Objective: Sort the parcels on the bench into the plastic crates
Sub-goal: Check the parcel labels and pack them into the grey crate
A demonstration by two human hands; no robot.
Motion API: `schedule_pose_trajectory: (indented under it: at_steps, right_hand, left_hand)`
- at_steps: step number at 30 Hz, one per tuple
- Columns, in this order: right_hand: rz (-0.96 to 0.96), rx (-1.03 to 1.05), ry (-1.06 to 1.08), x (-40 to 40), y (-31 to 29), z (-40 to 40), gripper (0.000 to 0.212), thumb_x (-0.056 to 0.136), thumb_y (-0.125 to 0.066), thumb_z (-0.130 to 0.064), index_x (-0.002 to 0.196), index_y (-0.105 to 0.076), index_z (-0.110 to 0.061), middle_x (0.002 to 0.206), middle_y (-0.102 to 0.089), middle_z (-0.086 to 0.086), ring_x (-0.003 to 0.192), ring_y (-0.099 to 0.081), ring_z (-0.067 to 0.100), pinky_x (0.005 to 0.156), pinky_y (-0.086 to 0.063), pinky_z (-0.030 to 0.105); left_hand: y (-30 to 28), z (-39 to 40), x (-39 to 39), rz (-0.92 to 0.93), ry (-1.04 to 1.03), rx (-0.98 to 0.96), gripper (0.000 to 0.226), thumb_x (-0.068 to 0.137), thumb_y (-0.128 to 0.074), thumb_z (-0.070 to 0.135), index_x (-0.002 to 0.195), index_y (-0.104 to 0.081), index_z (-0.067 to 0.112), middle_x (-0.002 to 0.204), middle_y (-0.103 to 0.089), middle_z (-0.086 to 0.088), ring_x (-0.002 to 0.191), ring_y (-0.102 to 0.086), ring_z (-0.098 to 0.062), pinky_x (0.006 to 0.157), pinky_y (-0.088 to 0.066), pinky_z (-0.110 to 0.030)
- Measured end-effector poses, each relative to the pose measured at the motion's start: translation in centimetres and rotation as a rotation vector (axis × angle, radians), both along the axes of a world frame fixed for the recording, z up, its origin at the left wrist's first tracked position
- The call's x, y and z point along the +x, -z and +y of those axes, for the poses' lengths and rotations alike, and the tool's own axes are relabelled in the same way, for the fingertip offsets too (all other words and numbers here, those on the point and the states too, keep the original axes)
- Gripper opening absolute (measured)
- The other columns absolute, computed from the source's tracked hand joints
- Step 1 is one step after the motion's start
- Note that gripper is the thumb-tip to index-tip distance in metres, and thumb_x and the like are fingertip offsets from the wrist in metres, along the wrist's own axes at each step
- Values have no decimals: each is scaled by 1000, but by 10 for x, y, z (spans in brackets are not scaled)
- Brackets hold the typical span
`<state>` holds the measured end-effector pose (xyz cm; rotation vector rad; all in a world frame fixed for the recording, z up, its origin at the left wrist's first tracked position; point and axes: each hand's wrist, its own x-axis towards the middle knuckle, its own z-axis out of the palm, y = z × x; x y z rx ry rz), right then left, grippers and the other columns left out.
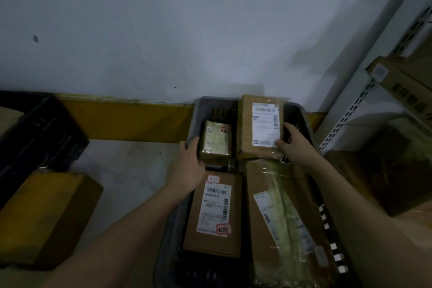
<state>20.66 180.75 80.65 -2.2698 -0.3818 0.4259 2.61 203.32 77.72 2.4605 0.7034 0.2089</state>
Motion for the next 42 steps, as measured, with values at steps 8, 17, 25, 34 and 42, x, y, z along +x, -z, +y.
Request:
schedule_pose_trajectory:
  at_steps: [8, 17, 25, 34, 42]
  right_hand:
    - [41, -203, -12, 8, 17, 6, 58, 102, -52, -19, 155, -29, -14, 154, -41, 12, 137, -43, 32, 112, -38, 43]
    - [123, -242, 17, 8, 30, 29, 65, 97, -62, -23, 152, -29, -18, 144, -50, 13, 125, -53, 32, 102, -47, 43]
    - [17, -392, -14, 1, 28, 32, 59, 98, -56, -24, 150, -30, -14, 148, -44, 16, 132, -45, 37, 106, -41, 45]
    - [-389, -42, -115, -87, -38, 125, 26, 96, -54, -19, 117, -63, -9, 115, -67, 12, 102, -63, 30, 83, -52, 39]
    - [-264, 117, -391, -226, -57, 216, 29, 98, -54, -21, 124, -60, -11, 117, -62, 6, 103, -58, 20, 82, -46, 31]
  left_hand:
    - [0, -1, -2, 11, 0, 5, 64, 98, -51, 20, 155, -23, 23, 147, -33, -9, 108, -57, -27, 80, -49, -34]
    - [0, -1, 0, 42, -4, 64, 63, 98, -50, 21, 155, -23, 22, 145, -32, -11, 103, -57, -27, 73, -44, -31]
    - [-9, -5, -1, 37, 17, -18, 67, 97, -53, 29, 155, -19, 26, 145, -31, -10, 109, -55, -26, 78, -47, -32]
    - [-21, 49, -69, -163, -240, -590, 51, 105, -44, 33, 153, -29, 24, 122, -49, 3, 87, -53, -7, 70, -43, -22]
    - [22, 113, -175, 104, -317, -591, 54, 101, -53, 27, 150, -32, 19, 139, -46, -11, 101, -55, -22, 85, -46, -33]
